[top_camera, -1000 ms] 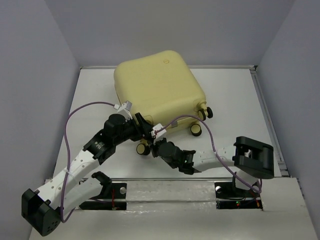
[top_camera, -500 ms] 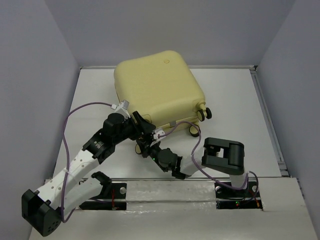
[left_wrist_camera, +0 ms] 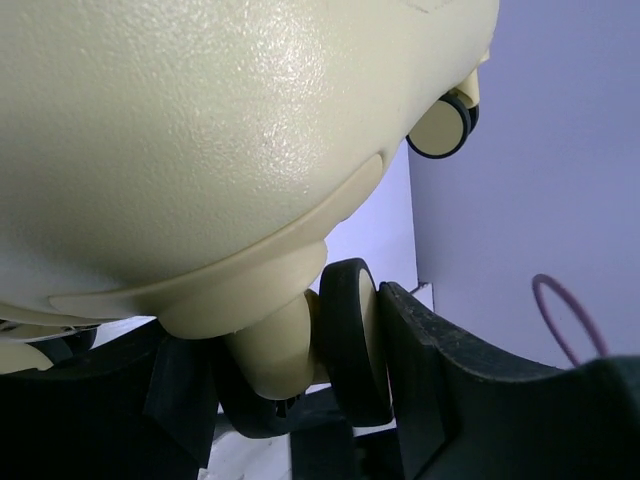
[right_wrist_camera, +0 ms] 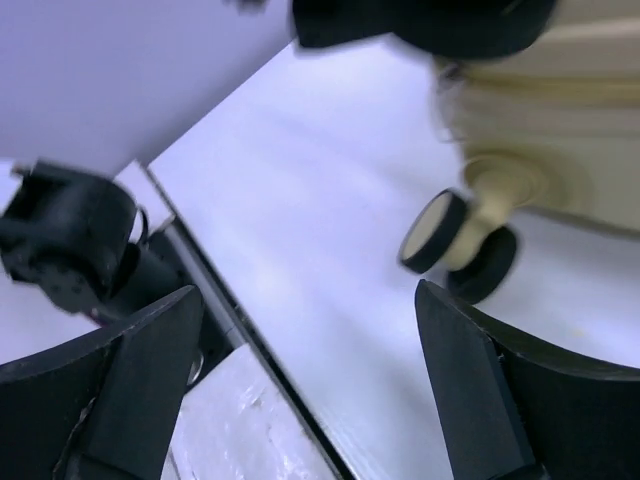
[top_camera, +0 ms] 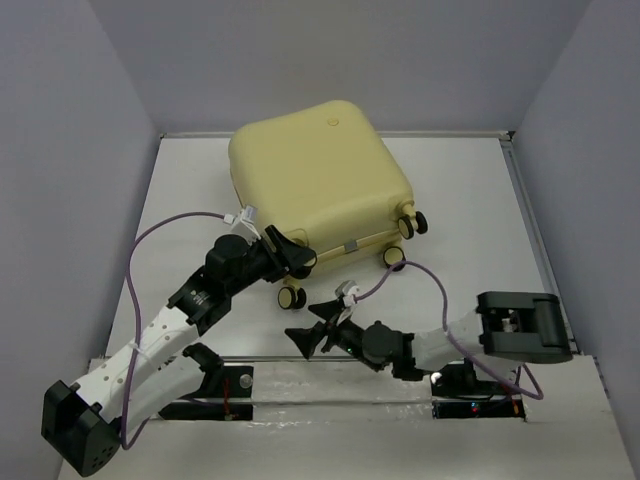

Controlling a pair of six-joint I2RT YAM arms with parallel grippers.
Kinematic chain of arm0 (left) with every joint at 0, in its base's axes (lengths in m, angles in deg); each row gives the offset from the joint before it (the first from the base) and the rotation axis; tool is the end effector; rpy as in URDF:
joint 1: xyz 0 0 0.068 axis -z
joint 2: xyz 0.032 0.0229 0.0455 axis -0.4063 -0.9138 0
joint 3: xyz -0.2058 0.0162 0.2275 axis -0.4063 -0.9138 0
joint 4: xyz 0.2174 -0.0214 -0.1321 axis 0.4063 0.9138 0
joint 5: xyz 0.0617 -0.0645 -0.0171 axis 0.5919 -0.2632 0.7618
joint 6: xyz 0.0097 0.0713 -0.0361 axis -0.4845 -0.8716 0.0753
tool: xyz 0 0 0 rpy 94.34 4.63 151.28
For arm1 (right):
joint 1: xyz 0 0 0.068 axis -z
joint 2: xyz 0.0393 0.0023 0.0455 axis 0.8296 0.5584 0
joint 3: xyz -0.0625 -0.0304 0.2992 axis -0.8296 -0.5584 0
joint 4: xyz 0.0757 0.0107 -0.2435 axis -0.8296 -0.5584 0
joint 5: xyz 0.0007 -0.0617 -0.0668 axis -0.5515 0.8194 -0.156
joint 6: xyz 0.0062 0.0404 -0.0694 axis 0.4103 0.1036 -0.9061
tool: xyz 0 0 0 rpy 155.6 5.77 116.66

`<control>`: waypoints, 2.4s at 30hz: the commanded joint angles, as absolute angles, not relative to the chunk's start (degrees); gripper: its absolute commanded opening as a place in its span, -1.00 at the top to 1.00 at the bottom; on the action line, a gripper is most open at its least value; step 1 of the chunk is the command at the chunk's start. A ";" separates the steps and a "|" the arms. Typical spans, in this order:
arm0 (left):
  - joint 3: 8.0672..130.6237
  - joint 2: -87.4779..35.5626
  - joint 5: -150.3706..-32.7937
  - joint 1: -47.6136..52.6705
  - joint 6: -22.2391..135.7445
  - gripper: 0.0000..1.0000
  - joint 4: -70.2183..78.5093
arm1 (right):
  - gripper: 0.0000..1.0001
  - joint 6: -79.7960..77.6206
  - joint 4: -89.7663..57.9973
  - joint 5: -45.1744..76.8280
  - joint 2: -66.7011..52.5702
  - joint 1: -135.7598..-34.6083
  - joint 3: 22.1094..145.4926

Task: Pack the luggage

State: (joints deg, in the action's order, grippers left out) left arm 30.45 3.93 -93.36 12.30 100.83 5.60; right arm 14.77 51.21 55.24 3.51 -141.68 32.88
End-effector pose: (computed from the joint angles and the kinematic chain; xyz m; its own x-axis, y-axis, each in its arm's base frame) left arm 0.1504 -0.1254 0.3065 -0.6860 -0.5050 -0.5237 0.2726 0.4890 -0.8286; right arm 0.0603 0.3067 0.2159 -0.3118 0.2203 -0.9243 -0.7448 0.5473 0.3817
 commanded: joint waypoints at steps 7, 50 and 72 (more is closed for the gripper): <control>30.22 10.95 -94.48 12.77 100.11 -0.79 -15.46 | -0.96 8.54 25.32 58.98 -17.92 -134.39 40.06; 11.34 32.93 -77.96 12.86 94.48 0.31 7.40 | 0.78 3.08 25.58 47.11 -7.81 -118.11 53.87; 8.52 5.24 -78.05 12.94 74.97 -0.12 -28.29 | 0.79 4.75 25.84 42.46 -6.76 -118.11 54.04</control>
